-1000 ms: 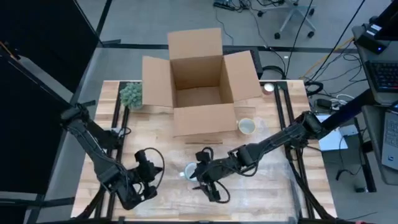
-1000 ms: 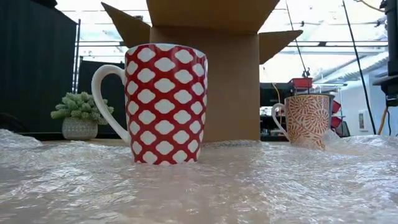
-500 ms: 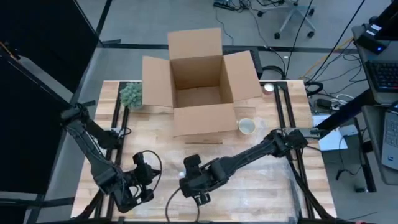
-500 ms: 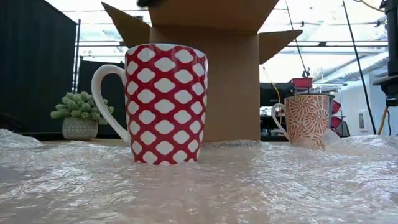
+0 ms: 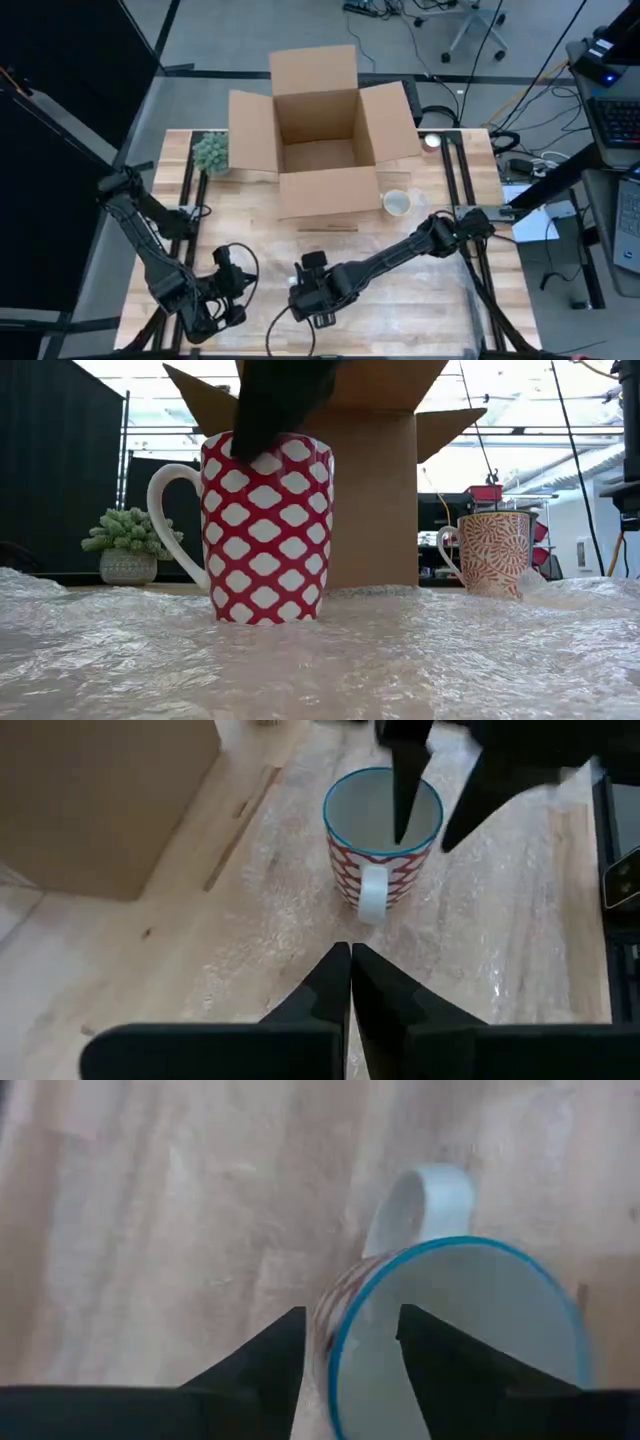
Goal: Wrap mug
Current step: Wrap the red cup in the bubble wrap
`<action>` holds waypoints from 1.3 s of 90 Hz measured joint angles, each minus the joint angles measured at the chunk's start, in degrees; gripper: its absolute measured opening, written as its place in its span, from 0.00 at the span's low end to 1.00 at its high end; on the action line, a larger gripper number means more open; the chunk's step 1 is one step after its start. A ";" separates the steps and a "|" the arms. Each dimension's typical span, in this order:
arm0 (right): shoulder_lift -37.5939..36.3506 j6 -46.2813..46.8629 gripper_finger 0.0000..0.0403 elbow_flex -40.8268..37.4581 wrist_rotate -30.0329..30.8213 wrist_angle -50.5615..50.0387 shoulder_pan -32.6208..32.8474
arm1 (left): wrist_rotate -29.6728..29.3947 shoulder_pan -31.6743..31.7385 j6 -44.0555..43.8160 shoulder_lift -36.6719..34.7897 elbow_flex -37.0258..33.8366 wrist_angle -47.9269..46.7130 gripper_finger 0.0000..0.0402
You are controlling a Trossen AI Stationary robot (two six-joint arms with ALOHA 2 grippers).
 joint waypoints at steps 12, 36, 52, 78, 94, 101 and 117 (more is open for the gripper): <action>0.64 0.25 0.21 -0.01 -0.28 -0.79 -0.20 | -0.34 0.02 0.01 0.00 0.00 0.14 0.00; 0.94 -2.16 0.03 0.85 -1.18 -1.10 -0.27 | -1.12 0.04 0.25 0.02 -0.02 0.10 0.00; 0.38 -4.21 0.01 3.68 -1.03 3.44 -0.18 | -1.55 0.04 0.37 0.02 -0.02 0.10 0.00; 1.02 -4.81 0.01 2.61 -3.34 8.02 -3.09 | -1.70 0.04 0.09 0.04 -0.07 0.15 0.00; 1.22 -4.28 0.01 1.93 -5.90 8.80 -3.68 | -1.68 0.06 0.04 0.04 -0.07 0.26 0.00; 1.53 -4.28 0.01 1.93 -7.72 9.55 -3.68 | -1.68 0.04 0.04 0.04 -0.07 0.28 0.00; 2.02 -4.10 0.03 2.01 -7.34 9.93 -3.64 | -1.68 0.05 0.02 0.04 -0.07 0.30 0.00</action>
